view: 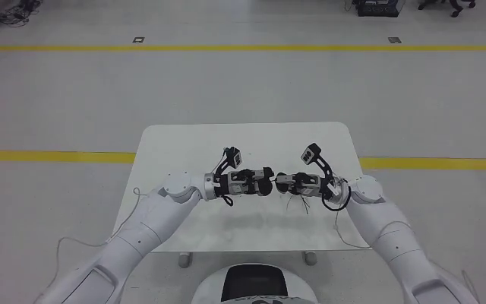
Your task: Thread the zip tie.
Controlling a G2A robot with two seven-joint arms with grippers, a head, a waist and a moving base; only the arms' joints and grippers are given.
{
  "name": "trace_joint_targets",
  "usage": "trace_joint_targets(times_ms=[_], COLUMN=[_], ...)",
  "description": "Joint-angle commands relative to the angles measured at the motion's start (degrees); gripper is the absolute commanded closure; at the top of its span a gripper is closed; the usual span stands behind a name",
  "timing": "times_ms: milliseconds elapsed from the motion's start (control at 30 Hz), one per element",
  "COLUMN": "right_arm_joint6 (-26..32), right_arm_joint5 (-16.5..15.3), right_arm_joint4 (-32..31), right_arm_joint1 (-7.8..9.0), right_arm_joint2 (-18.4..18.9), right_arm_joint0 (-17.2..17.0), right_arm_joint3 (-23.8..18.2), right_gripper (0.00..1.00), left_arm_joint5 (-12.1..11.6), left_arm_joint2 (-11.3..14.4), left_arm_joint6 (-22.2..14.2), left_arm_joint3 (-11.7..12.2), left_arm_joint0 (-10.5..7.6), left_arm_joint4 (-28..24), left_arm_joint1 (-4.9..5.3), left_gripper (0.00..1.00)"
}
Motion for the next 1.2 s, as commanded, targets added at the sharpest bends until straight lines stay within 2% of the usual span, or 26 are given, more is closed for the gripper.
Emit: trace_joint_targets(times_ms=[0,933,1167], right_arm_joint6=[-0.2,0.0,-0.2], right_arm_joint5=[0.1,2.1,1.9], right_arm_joint4=[-0.4,-2.3,-2.0], right_arm_joint1=[0.01,0.01,-0.08], right_arm_joint2=[0.0,-0.6,-0.6], right_arm_joint0=[0.0,0.8,0.9], right_arm_joint3=[0.0,1.0,1.0], right_gripper=[1.0,1.0,1.0], left_arm_joint5=[0.0,0.6,0.9], left_arm_joint2=[0.0,0.0,0.0], left_arm_joint6=[0.0,0.3,0.5], left_arm_joint3=[0.0,0.2,0.0], left_arm_joint0=[0.01,-0.04,-0.06], left_arm_joint4=[0.1,2.3,2.9], left_arm_joint1=[0.0,-0.13,-0.13], left_gripper=[0.64,0.82,0.94])
